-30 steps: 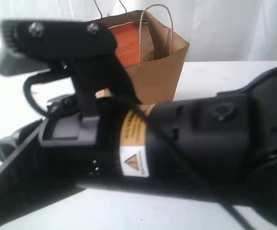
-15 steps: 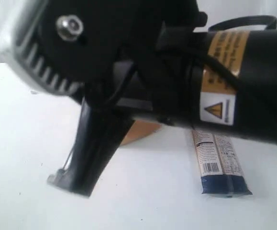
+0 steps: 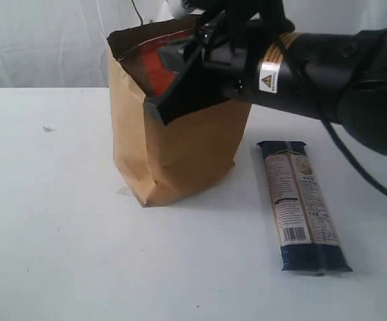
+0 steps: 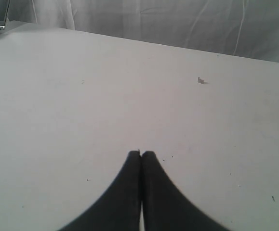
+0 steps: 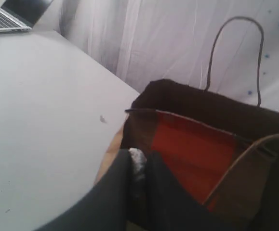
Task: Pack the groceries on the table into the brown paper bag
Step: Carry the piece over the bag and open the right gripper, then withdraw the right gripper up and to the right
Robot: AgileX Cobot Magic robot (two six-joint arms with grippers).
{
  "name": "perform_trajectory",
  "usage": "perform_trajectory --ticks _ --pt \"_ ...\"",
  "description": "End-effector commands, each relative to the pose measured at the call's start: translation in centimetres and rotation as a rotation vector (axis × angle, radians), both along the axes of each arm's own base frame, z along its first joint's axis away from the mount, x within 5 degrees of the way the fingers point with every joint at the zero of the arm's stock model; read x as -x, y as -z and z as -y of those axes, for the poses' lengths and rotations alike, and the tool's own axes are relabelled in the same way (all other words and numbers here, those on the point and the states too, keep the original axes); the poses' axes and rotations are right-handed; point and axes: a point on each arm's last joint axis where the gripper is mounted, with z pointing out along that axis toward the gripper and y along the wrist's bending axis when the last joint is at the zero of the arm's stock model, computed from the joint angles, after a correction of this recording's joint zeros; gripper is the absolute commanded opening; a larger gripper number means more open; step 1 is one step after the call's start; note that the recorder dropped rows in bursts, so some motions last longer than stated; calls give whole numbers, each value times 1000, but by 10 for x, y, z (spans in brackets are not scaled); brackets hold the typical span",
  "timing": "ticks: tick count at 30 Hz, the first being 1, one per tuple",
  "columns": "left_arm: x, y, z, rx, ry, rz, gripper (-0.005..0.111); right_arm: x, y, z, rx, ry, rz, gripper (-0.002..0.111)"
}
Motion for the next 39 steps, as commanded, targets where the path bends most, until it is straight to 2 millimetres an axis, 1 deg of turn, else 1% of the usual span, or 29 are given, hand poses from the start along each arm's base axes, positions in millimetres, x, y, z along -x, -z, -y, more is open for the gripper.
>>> perform_trajectory --ticks 1,4,9,11,13,15,18,20,23,27,32,36,39 --pt "0 1 0 -3 2 4 0 -14 18 -7 -16 9 -44 0" --pt "0 1 0 -3 2 4 0 -19 29 -12 -9 1 -58 0" --pt "0 1 0 -3 2 4 0 -21 33 -14 -5 -1 -64 0" --pt "0 1 0 -3 2 4 0 -21 33 -14 -5 -1 -64 6" --pt "0 1 0 -3 2 4 0 -21 33 -14 -9 3 -70 17" --pt "0 1 0 -3 2 4 0 -21 33 -14 -10 6 -74 23" --pt "0 1 0 -3 2 4 0 -21 35 -13 1 14 -90 23" --pt "0 1 0 -3 2 4 0 -20 35 -10 -17 48 -156 22" --pt "0 1 0 -3 2 4 0 -15 29 -3 -27 82 -196 22" --pt "0 1 0 -3 2 4 0 -7 15 5 -34 96 -186 22" --pt "0 1 0 -3 2 4 0 10 -5 27 -4 152 -204 22" --pt "0 1 0 -3 2 4 0 23 -9 46 80 229 -277 22" --pt "0 1 0 -3 2 4 0 33 -4 62 213 302 -367 22"
